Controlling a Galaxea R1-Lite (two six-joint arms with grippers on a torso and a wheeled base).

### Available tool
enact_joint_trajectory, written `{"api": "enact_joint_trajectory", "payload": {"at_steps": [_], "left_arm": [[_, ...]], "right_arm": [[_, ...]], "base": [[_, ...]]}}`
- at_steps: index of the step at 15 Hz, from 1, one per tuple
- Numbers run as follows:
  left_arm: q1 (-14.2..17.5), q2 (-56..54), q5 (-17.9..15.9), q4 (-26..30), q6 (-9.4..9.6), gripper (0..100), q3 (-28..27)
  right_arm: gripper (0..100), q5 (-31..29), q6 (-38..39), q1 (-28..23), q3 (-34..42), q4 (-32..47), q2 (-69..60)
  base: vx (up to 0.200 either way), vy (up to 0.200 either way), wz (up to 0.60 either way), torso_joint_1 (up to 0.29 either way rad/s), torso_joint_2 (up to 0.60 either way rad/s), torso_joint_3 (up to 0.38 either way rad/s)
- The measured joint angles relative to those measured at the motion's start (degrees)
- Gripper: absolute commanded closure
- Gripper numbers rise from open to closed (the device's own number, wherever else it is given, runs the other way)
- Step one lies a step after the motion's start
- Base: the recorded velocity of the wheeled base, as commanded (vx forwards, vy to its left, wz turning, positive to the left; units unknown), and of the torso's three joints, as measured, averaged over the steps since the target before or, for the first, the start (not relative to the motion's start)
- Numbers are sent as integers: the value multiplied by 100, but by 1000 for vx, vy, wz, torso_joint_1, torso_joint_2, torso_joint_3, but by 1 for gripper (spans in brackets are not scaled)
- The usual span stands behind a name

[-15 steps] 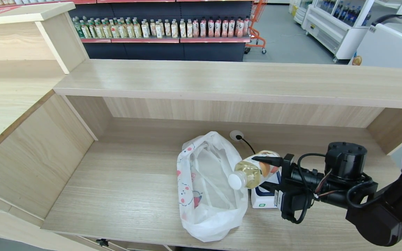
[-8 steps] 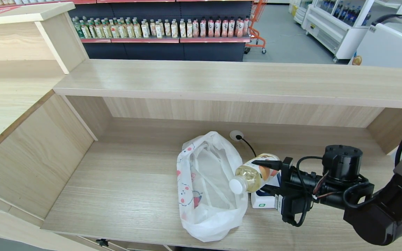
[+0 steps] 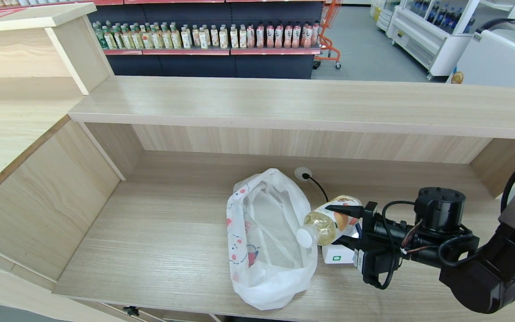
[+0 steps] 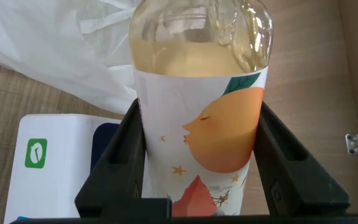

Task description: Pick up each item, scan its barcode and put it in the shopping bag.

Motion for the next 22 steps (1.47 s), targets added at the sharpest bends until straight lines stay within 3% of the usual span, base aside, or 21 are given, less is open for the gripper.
{"api": "enact_joint_trajectory", "payload": {"at_steps": [22], "left_arm": [[0, 0, 0, 0, 6, 0, 0]], "right_arm": [[100, -9, 51, 32, 24, 2, -68]], "base": [[0, 0, 0, 0, 0, 0]]}}
